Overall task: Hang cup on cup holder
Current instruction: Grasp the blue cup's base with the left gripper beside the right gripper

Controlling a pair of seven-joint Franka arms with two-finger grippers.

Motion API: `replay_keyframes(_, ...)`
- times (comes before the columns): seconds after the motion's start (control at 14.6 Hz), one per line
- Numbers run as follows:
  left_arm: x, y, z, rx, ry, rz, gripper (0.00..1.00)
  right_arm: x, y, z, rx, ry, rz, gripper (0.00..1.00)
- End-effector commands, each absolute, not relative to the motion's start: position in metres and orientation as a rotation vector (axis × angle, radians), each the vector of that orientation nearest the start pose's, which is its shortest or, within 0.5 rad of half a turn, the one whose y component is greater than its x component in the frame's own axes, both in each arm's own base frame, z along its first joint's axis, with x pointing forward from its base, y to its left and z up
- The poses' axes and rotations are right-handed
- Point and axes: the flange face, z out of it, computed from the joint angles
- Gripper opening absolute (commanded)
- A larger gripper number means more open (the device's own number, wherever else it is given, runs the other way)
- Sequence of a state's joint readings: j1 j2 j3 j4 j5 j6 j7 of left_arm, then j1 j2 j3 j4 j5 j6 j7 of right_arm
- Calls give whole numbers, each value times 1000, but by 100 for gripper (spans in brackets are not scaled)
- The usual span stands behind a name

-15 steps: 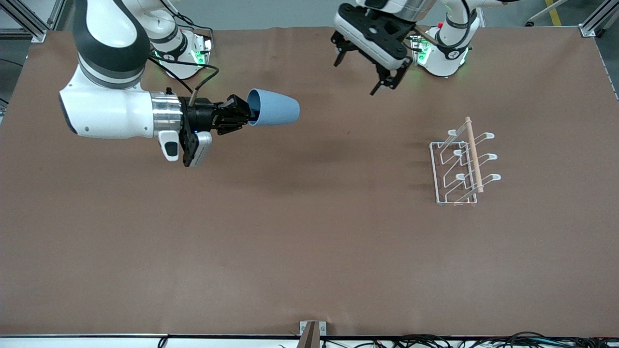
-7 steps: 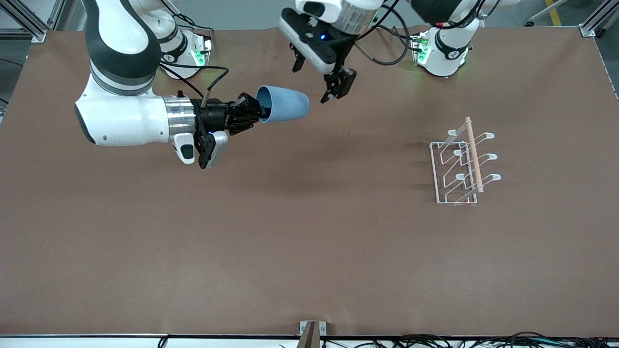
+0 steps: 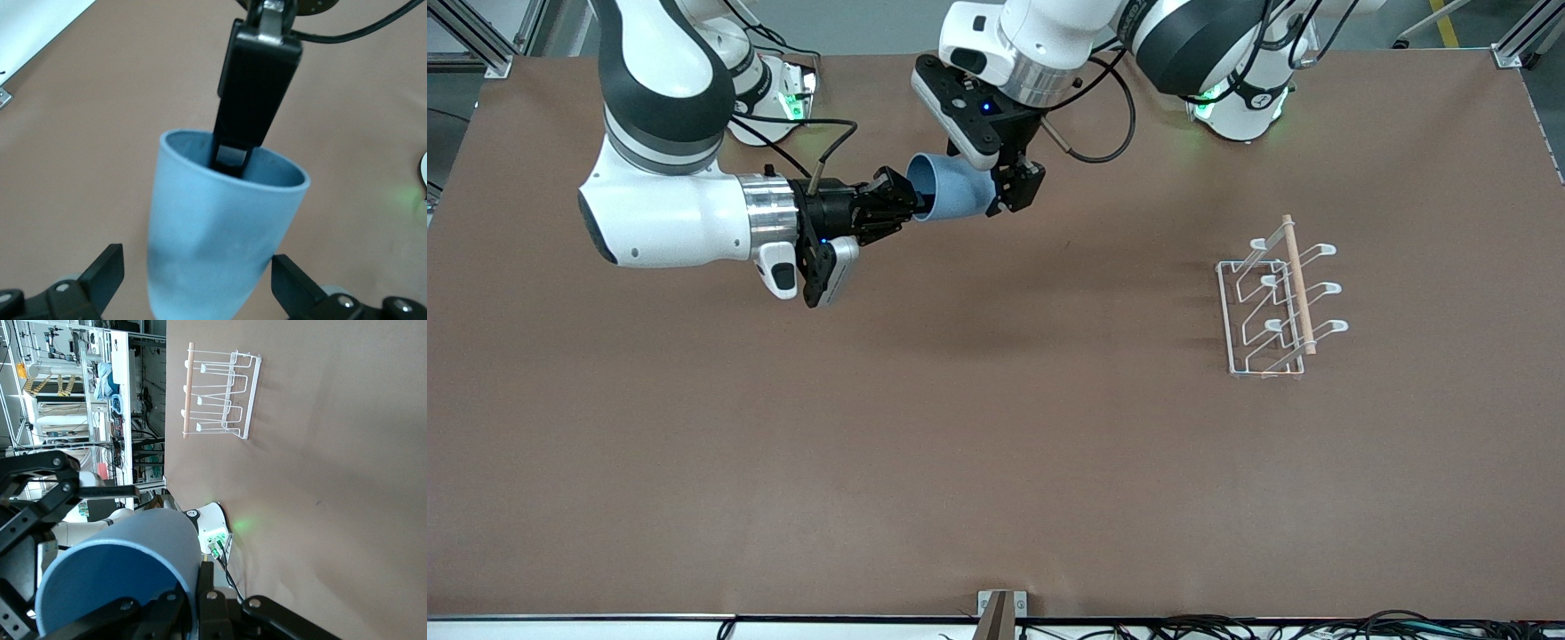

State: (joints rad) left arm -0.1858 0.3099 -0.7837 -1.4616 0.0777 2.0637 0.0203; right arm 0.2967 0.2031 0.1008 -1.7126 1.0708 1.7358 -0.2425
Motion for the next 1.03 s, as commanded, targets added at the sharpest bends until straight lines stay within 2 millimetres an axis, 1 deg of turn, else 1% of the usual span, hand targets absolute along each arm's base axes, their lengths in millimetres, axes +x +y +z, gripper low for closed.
replay_keyframes(0.0, 440, -515, 579, -3013, 1580, -518, 100, 536, 315, 508, -2027, -377, 292, 4)
replay_keyframes(0.21, 443, -516, 572, -3006, 1591, -504, 100, 536, 315, 508, -2027, -378, 294, 4)
replay_keyframes(0.27, 443, -516, 571, -3004, 1593, -503, 97, 535, 315, 508, -2026, -379, 295, 4)
replay_keyframes(0.34, 446, -515, 568, -3008, 1591, -493, 89, 536, 315, 508, -2027, -378, 294, 4)
replay_keyframes(0.41, 446, -515, 568, -3008, 1591, -493, 73, 535, 315, 508, -2026, -379, 295, 4)
replay_keyframes(0.55, 449, -511, 568, -2985, 1578, -501, 45, 535, 315, 508, -2027, -377, 296, 5)
replay_keyframes(0.62, 453, -507, 567, -2956, 1569, -509, 36, 536, 315, 508, -2028, -370, 299, 7)
replay_keyframes(0.68, 456, -501, 565, -2937, 1554, -477, 36, 535, 315, 508, -2026, -374, 307, 8)
replay_keyframes(0.75, 460, -491, 563, -2915, 1526, -416, 34, 534, 314, 508, -2022, -378, 319, 10)
replay_keyframes(0.82, 468, -473, 563, -2893, 1475, -350, 34, 535, 309, 508, -2020, -375, 324, 46)
replay_keyframes(0.89, 475, -455, 564, -2876, 1426, -289, 34, 535, 308, 510, -2018, -379, 328, 96)
replay_keyframes(0.96, 482, -436, 563, -2852, 1372, -220, 35, 537, 302, 509, -2018, -379, 332, 100)
